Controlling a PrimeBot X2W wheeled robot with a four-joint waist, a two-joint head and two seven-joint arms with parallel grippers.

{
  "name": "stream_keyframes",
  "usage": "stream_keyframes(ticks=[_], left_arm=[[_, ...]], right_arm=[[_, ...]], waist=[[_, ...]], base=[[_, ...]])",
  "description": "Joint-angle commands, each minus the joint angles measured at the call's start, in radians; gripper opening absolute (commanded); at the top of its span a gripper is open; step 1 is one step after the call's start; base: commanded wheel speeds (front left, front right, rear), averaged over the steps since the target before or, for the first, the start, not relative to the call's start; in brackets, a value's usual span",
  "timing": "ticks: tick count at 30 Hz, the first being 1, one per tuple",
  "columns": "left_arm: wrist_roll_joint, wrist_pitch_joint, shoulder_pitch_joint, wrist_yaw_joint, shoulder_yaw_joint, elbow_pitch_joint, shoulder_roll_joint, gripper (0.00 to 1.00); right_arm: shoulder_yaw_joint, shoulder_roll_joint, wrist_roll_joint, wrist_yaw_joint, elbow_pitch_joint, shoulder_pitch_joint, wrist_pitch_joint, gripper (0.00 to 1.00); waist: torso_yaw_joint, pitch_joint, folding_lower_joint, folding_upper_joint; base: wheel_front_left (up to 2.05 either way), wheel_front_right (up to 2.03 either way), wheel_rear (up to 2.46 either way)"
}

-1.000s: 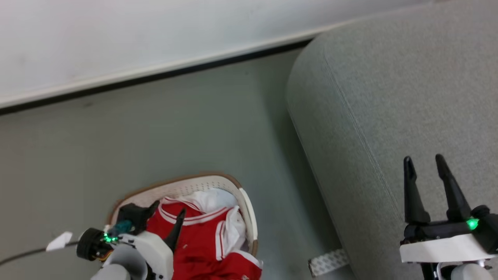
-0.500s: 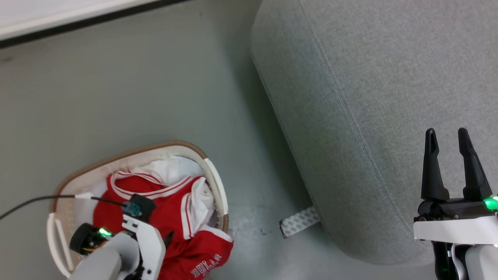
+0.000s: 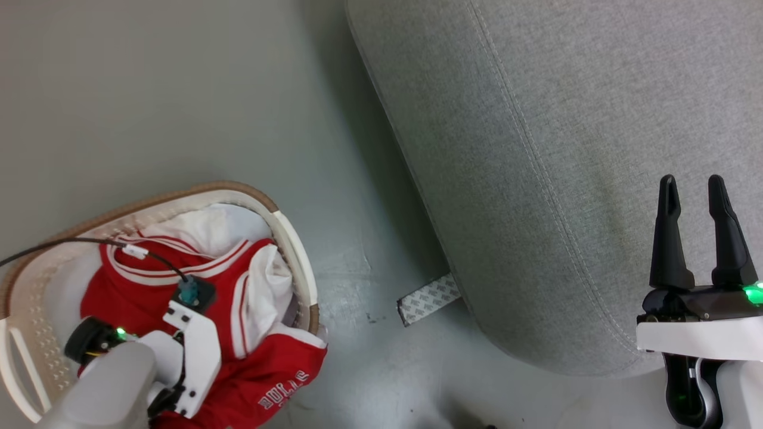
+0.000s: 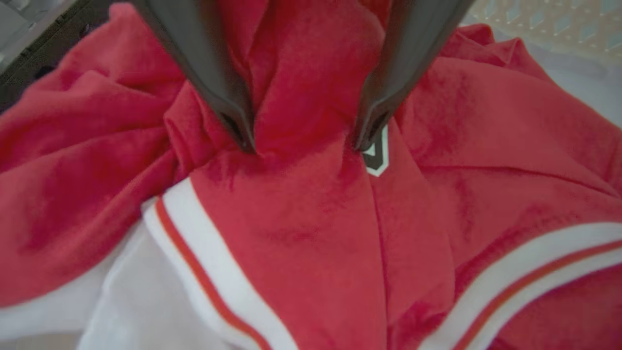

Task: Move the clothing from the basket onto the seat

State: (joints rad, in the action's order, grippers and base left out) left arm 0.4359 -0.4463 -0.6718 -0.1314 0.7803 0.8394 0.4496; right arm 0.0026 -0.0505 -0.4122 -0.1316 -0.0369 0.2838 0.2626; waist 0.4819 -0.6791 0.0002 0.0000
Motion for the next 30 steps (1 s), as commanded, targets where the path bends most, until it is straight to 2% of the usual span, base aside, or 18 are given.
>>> stream_keyframes(ticks=[1, 10, 11, 12, 13, 22, 30], left_arm=[[0.002, -0.026, -0.017, 0.002, 0.017, 0.018, 0.017, 1.00], [0.013, -0.102, -0.069, 0.004, 0.055, 0.103, 0.020, 1.00], [0.010, -0.105, -0.071, 0.004, 0.060, 0.107, 0.019, 0.86], [0.014, -0.100, -0.073, 0.004, 0.063, 0.108, 0.016, 0.45], [0.020, -0.091, -0.074, 0.003, 0.063, 0.110, 0.016, 0.00], [0.066, -0.045, -0.069, 0.002, 0.105, 0.108, -0.010, 0.00], [0.129, 0.069, -0.024, 0.002, 0.121, 0.103, -0.079, 0.00]], right_arm=[[0.006, 0.000, -0.007, 0.002, 0.000, 0.016, 0.003, 1.00], [0.021, 0.000, -0.022, 0.002, 0.000, 0.027, 0.003, 1.00], [0.021, 0.000, -0.022, 0.002, 0.000, 0.026, 0.003, 1.00], [0.021, 0.000, -0.023, 0.002, 0.001, 0.026, 0.003, 1.00], [0.020, 0.000, -0.023, 0.002, -0.001, 0.027, 0.003, 1.00], [0.016, 0.000, -0.006, 0.002, -0.016, 0.038, 0.003, 1.00], [0.000, 0.000, 0.041, 0.002, -0.030, 0.000, 0.003, 1.00]], waist=[[0.014, -0.024, -0.0002, 0.0000], [0.019, -0.070, -0.0002, 0.0000], [0.018, -0.072, -0.0002, 0.0000], [0.017, -0.072, -0.0002, 0.0000], [0.015, -0.072, -0.0002, 0.0000], [-0.002, -0.023, -0.0002, 0.0000], [-0.060, 0.121, -0.0002, 0.0000]], base=[[0.00, 0.00, 0.00], [0.00, 0.00, 0.00], [0.00, 0.00, 0.00], [0.00, 0.00, 0.00], [0.00, 0.00, 0.00], [0.00, 0.00, 0.00], [0.00, 0.00, 0.00]])
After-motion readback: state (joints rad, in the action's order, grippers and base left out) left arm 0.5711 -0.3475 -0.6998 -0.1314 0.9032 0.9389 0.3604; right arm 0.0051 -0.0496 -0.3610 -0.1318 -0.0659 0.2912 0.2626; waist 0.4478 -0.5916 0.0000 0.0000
